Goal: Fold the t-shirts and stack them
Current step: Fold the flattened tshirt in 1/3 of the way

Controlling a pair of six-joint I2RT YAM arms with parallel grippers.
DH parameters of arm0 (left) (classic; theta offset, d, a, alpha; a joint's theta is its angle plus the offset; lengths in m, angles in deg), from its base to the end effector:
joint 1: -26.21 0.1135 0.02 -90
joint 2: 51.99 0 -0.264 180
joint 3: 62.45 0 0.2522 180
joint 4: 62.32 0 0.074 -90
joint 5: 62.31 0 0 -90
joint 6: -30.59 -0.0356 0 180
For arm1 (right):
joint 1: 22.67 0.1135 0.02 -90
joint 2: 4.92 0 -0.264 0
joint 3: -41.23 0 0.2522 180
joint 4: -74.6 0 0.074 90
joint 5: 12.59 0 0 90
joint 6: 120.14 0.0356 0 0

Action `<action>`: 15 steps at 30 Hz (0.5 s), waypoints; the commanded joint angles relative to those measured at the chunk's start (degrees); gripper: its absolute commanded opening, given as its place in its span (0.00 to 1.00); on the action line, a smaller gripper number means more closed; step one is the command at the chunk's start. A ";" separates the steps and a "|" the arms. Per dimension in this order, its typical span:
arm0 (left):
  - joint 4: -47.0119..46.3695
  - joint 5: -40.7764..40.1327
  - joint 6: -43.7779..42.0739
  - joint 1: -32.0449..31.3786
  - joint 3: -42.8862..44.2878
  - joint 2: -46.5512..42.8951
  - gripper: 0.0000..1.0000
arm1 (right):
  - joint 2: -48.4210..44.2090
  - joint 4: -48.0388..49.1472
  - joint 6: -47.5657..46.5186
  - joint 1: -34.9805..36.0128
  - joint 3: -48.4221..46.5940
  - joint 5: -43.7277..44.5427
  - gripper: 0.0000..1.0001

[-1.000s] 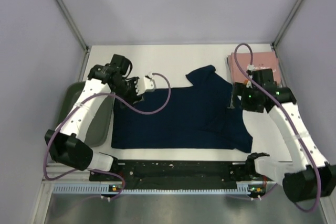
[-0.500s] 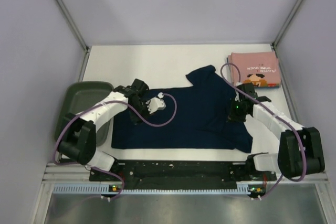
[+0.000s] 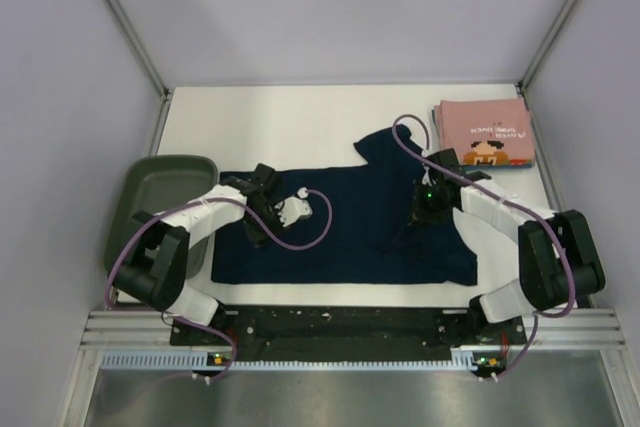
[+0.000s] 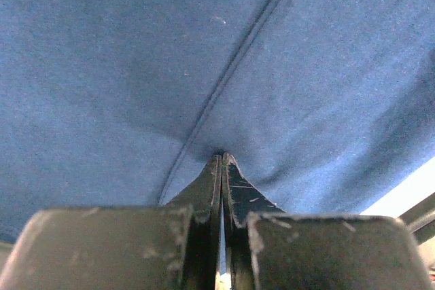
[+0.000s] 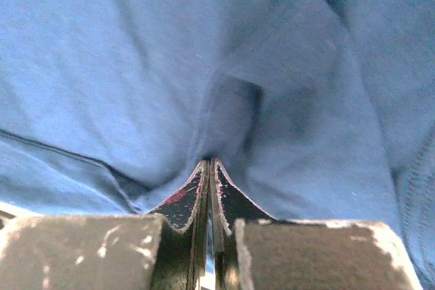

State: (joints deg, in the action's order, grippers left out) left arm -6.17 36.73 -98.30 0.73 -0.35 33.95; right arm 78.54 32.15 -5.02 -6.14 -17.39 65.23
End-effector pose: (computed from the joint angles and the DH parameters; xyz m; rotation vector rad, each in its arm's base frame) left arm 0.2241 -0.1130 0.1674 1.5850 2.4801 -0.2010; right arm 0.2479 0.0814 0.1695 0.1503 2.8037 0.4803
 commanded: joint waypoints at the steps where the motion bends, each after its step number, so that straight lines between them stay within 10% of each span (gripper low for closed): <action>1: -1.96 -1.04 0.40 0.25 0.53 0.12 0.00 | 2.31 3.38 1.86 2.01 -6.28 0.23 0.00; 10: 4.10 13.61 1.45 -7.73 21.60 2.22 0.37 | 11.45 1.28 -1.39 1.92 -19.53 -5.28 0.00; 15: -1.06 16.28 1.62 -22.14 30.05 6.96 0.47 | 3.67 -2.24 -1.13 -0.79 -20.98 -2.06 0.00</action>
State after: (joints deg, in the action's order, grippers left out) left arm -3.52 46.84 -97.45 -11.40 24.61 37.62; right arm 89.95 32.13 -5.50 -4.61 -36.29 62.26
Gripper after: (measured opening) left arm 0.466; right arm 0.003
